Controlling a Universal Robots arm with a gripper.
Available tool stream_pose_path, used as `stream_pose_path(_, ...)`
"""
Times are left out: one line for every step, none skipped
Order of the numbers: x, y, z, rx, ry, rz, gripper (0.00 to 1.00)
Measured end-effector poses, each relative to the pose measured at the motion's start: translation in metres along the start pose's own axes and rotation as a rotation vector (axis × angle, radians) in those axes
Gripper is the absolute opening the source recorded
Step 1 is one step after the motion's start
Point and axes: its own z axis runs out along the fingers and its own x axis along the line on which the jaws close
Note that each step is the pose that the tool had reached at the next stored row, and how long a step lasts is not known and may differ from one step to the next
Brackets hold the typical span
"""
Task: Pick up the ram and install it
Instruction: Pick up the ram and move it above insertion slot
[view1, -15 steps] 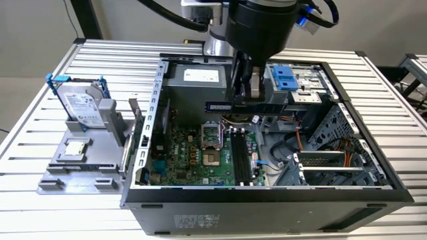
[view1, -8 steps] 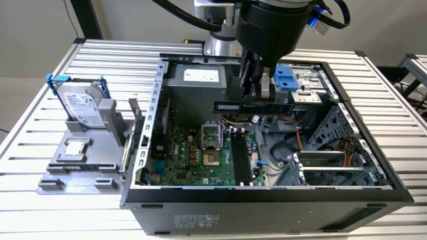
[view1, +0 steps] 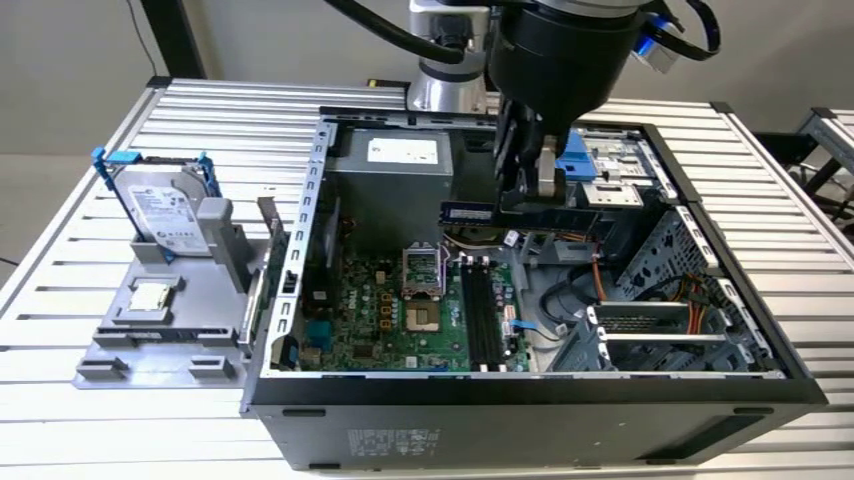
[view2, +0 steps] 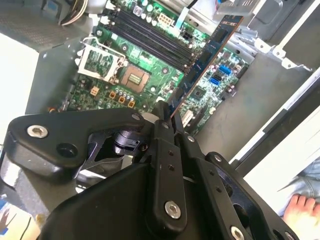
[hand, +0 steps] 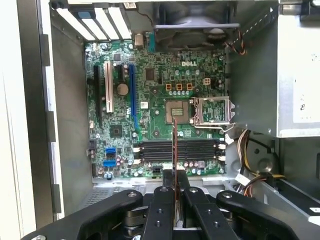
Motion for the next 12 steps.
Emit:
stream_pose_path(-0.0001, -0.0017, 0.0, 0.0001, -0.0001, 0.003, 0.0)
stream_pose_path(-0.0002, -0.0031, 0.0, 0.0001, -0.0001, 0.006, 0.0)
stream_pose_path(-0.0003, -0.0046, 0.0, 0.0001, -0.0001, 0.009, 0.0)
stream_pose_path(-0.0004, -0.0059, 0.0, 0.0002, -0.0002, 0.012, 0.0)
stream_pose_path(-0.0005, -0.0072, 0.0, 0.0002, -0.0003, 0.015, 0.0)
stream_pose_path(-0.0005, -0.0084, 0.0, 0.0003, -0.0003, 0.019, 0.0)
stream_pose_path(-0.0006, -0.0094, 0.0, 0.0003, -0.0003, 0.022, 0.0)
stream_pose_path(-0.0007, -0.0104, 0.0, 0.0004, -0.0004, 0.027, 0.0)
stream_pose_path(-0.0007, -0.0113, 0.0, 0.0005, -0.0005, 0.032, 0.0)
stream_pose_path(-0.0008, -0.0121, 0.0, 0.0006, -0.0006, 0.037, 0.0)
stream_pose_path(-0.0008, -0.0131, 0.0, 0.0006, -0.0007, 0.043, 0.0)
stream_pose_path(-0.0009, -0.0148, -0.0001, 0.0006, -0.0007, 0.046, 0.0)
